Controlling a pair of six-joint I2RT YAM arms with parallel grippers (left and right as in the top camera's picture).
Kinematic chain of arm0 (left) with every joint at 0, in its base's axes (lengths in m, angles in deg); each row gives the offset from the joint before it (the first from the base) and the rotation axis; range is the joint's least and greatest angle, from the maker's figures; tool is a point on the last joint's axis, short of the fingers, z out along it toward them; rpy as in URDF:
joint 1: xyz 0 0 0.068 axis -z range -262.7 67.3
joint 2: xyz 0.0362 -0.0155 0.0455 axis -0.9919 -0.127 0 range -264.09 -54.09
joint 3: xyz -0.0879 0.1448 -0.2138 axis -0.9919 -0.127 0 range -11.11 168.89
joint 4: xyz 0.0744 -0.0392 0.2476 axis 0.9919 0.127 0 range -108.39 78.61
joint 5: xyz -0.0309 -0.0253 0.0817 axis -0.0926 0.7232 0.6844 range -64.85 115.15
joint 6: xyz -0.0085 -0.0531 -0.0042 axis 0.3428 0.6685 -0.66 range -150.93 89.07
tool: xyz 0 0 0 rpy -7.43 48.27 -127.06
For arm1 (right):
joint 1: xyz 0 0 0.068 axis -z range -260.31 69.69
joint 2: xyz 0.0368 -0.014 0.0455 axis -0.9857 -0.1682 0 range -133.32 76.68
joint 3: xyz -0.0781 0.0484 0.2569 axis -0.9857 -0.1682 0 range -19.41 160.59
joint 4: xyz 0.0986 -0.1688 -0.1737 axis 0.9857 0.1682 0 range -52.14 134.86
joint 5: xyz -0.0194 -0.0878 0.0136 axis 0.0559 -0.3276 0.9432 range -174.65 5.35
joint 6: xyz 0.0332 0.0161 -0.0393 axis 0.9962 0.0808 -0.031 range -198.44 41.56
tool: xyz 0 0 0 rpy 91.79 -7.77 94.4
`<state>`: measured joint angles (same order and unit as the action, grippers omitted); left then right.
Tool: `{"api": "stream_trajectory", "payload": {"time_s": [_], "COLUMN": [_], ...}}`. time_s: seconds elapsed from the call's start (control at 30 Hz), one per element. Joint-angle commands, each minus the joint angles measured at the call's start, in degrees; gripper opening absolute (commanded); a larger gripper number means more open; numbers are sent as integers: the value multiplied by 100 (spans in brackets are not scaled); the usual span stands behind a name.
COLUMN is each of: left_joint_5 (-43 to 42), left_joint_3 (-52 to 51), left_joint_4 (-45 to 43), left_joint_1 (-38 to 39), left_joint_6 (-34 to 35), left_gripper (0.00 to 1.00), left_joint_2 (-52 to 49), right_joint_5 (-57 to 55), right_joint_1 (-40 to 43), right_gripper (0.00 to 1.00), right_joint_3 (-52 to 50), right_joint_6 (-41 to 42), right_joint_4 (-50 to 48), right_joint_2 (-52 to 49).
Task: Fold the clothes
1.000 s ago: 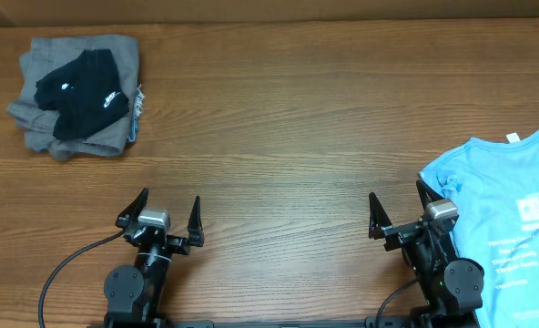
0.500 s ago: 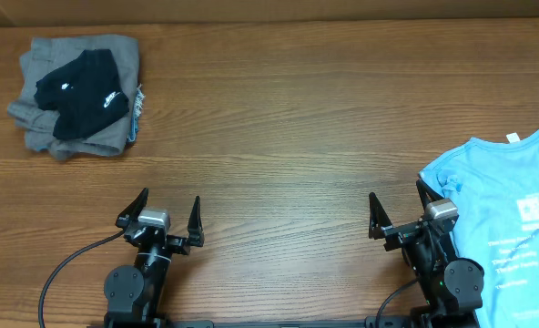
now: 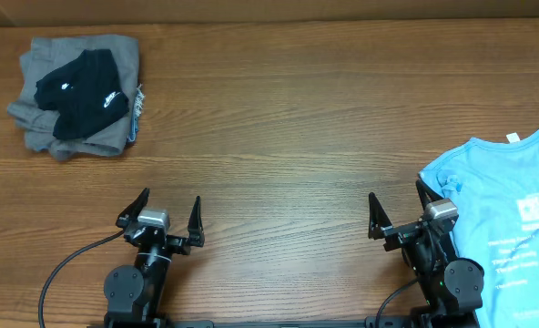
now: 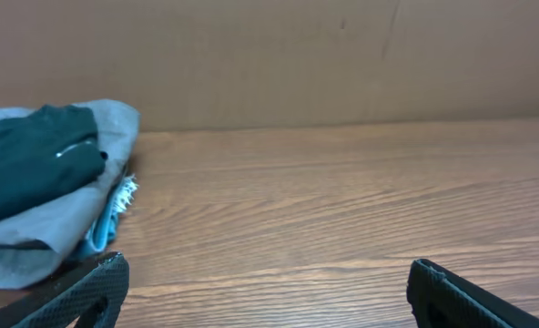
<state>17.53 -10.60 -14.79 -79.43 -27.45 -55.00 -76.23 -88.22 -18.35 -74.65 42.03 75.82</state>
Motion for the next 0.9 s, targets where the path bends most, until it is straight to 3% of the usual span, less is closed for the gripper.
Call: {"api": "stream_trajectory", "payload": {"time_s": [0.0, 0.13, 0.23, 0.4, 0.63, 0.87], "left_joint_5": [-385, -732, -455, 144, 13, 11], "left_joint_3": [-20, 201, 791, 2249, 4848, 7676], "left_joint_4": [-44, 24, 518, 1565, 3307, 5171], "left_joint_1": [-9, -9, -11, -11, -9, -9], "left_joint_6": [481, 481, 391, 310, 284, 273], "left_gripper": [100, 100, 100, 100, 100, 100], "left_joint_2": [61, 59, 9, -879, -3628, -6164], "right_joint_5": [313, 570, 616, 369, 162, 85], "right_joint_1": [20, 20, 20, 22, 22, 22], "right_gripper": [100, 100, 100, 100, 100, 100], "right_joint_3": [-57, 109, 535, 1670, 4002, 6424], "right_joint_6": [415, 876, 1388, 1443, 1381, 966], "right_joint_4": [-144, -299, -129, 1045, 3414, 4819], "right_joint_2": [48, 48, 46, -437, -2916, -5661]}}
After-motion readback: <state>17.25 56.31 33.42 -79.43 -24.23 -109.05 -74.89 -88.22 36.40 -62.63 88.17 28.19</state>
